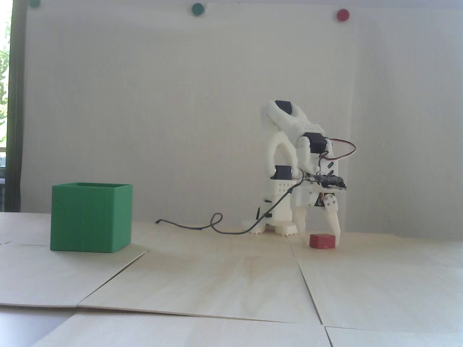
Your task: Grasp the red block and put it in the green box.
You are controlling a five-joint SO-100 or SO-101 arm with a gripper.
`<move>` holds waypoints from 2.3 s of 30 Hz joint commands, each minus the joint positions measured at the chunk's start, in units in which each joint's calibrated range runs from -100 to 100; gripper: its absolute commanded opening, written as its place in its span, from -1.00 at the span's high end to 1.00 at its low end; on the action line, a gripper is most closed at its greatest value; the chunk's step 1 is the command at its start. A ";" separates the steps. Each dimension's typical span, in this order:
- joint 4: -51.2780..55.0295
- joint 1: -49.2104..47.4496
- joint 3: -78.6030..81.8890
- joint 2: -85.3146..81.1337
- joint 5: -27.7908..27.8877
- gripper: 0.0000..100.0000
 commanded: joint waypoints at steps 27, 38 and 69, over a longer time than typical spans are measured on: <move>24.19 15.60 -39.91 2.26 -5.18 0.96; 46.78 35.55 -83.48 2.42 -7.94 0.96; -4.99 67.07 -106.81 38.35 -2.84 0.95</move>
